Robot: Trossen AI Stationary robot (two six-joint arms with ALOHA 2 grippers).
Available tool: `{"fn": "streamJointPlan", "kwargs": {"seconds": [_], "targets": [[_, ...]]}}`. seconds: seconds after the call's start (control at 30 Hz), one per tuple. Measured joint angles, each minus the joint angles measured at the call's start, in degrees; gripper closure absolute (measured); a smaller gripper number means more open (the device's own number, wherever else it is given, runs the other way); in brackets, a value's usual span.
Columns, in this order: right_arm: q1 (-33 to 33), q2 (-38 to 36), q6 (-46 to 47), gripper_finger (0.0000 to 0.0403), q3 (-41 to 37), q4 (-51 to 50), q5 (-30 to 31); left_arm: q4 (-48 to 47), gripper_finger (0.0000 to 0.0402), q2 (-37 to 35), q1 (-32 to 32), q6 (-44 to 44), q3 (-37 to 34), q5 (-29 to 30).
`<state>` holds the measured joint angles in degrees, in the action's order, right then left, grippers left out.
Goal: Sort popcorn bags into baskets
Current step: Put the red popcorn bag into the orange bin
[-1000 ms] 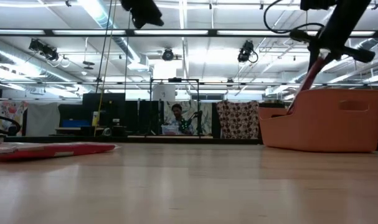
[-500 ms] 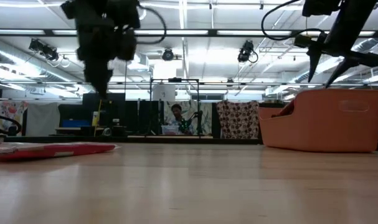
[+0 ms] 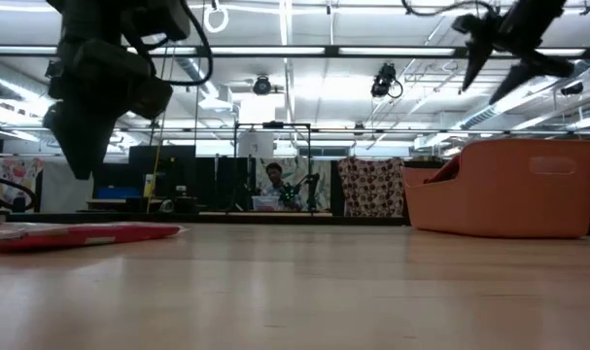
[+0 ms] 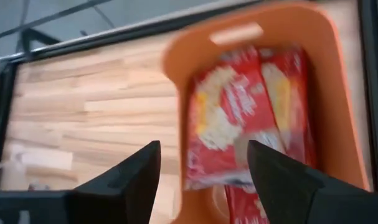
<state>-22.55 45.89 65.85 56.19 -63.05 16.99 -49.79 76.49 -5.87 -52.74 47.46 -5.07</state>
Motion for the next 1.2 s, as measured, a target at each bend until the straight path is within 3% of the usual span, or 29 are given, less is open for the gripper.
{"fn": "streamJointPlan", "kwargs": {"seconds": [0.17,0.33,0.57,0.8,0.93,1.2], "targets": [[2.49,3.24,-10.18,0.0159,5.47,1.1,1.64,0.56,0.0205,-0.02,-3.32,-6.15,-0.31,0.3],[6.02,8.02,-20.47,0.0159,9.2,2.21,1.99,6.07,0.0212,-0.02,-5.46,-13.84,-5.1,-2.28],[13.16,14.81,-24.44,0.0159,10.9,4.08,2.0,7.16,0.022,-0.04,-12.45,-30.31,-6.01,1.33],[19.2,21.33,-29.8,0.0163,10.92,11.64,6.76,17.97,0.0221,1.56,-16.56,-40.02,-5.71,2.9],[20.73,24.68,-33.28,0.0167,10.92,17.23,8.84,15.9,0.0221,5.92,-17.9,-40.45,-2.38,3.8],[20.71,27.14,-39.31,0.0167,10.94,25.59,8.62,-0.54,0.0221,18.82,-18.2,-33.1,11.06,7.98]]}}
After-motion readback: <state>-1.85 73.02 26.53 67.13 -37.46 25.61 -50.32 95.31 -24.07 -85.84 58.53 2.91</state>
